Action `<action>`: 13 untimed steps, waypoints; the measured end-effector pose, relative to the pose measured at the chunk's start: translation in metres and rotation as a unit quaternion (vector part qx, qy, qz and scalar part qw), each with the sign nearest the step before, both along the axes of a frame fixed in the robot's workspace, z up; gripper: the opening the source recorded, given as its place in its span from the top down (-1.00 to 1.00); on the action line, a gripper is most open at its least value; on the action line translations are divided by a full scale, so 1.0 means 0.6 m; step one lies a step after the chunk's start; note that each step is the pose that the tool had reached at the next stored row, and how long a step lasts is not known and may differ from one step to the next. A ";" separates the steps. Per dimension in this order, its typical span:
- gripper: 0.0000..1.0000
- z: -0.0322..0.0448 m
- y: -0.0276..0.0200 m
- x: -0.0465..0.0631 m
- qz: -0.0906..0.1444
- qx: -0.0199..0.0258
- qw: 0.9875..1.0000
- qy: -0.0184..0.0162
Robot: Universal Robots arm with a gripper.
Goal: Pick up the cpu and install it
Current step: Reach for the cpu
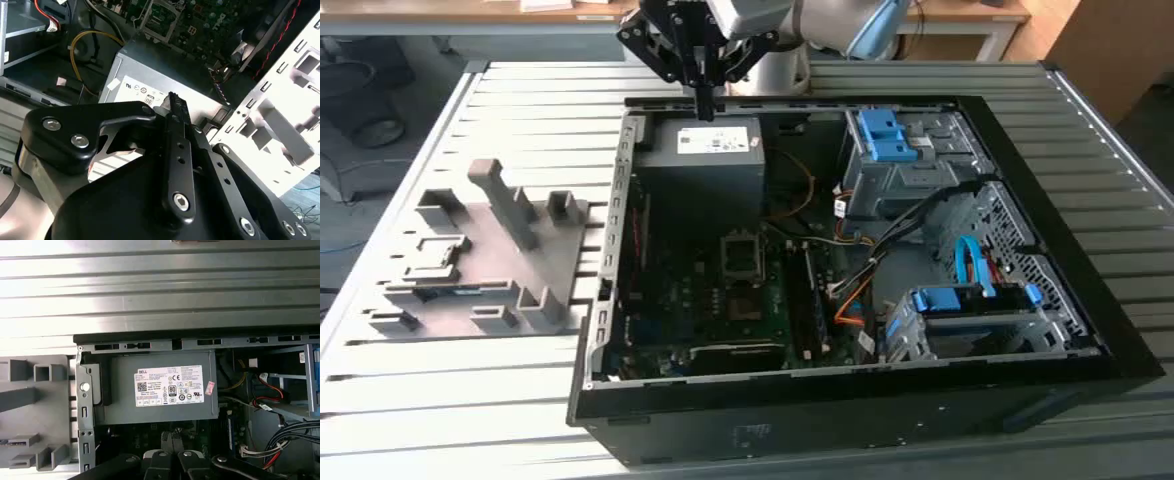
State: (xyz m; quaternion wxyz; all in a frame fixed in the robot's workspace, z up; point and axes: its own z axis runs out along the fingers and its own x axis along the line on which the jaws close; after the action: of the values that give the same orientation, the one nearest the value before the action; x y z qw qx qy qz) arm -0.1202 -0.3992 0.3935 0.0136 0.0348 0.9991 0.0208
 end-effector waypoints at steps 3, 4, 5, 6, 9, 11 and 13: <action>0.80 0.000 0.0000 0.000 0.000 0.000 1.000 0.000; 0.80 0.000 0.0000 0.000 0.000 0.000 1.000 0.000; 0.80 0.000 0.0000 0.000 0.000 0.000 1.000 0.000; 0.80 0.000 0.0000 -0.001 0.000 0.000 1.000 0.000; 0.80 0.000 0.0000 -0.007 0.000 0.000 1.000 0.000; 0.80 0.000 0.0000 -0.015 0.000 0.000 1.000 0.000; 0.80 0.000 0.0000 -0.030 0.000 0.000 1.000 0.000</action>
State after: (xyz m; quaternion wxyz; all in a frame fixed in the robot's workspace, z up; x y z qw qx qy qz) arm -0.1380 -0.3992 0.3935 0.0139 0.0348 0.9991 0.0208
